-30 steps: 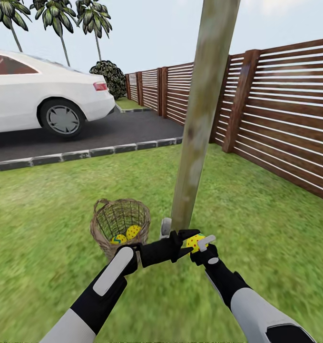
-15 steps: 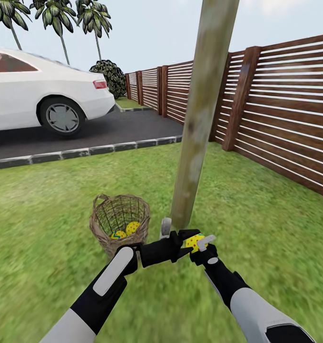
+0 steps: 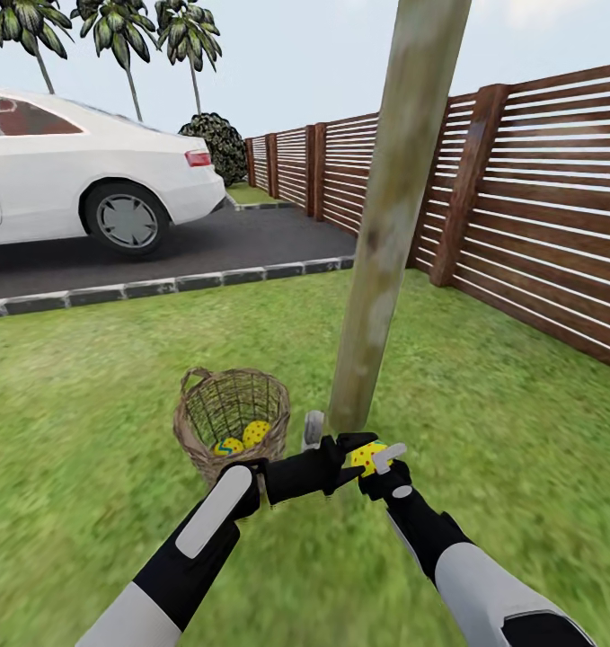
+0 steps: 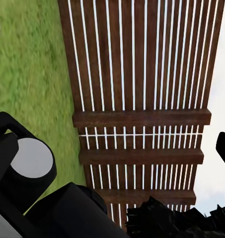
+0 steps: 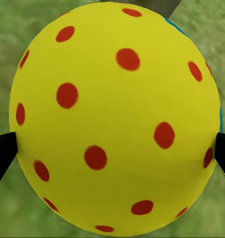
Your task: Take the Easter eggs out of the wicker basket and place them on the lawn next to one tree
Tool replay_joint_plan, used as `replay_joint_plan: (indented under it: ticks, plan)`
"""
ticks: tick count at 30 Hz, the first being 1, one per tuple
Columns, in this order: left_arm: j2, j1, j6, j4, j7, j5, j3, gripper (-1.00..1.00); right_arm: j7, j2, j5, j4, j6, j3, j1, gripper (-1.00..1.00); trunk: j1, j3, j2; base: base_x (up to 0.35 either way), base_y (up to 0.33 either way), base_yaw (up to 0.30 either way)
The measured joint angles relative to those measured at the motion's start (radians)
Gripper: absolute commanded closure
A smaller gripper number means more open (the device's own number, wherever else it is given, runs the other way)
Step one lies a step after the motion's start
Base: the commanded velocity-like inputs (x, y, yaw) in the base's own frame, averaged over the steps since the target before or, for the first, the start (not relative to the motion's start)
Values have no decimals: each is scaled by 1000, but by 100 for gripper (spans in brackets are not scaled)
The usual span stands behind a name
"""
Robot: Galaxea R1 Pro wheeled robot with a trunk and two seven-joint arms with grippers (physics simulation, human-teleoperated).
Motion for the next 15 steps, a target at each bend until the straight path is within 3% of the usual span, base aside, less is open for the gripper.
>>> replay_joint_plan:
  ticks: [4, 15]
  plan:
    - [0, 0, 0, 0, 0, 0, 0, -100, 0, 0, 0, 1, 0, 0, 0, 100, 0, 0, 0, 166, 0, 0]
    - [0, 0, 0, 0, 0, -1, 0, -100, 0, 0, 0, 0, 0, 0, 0, 100, 12, -9, -21, 3, 0, 0]
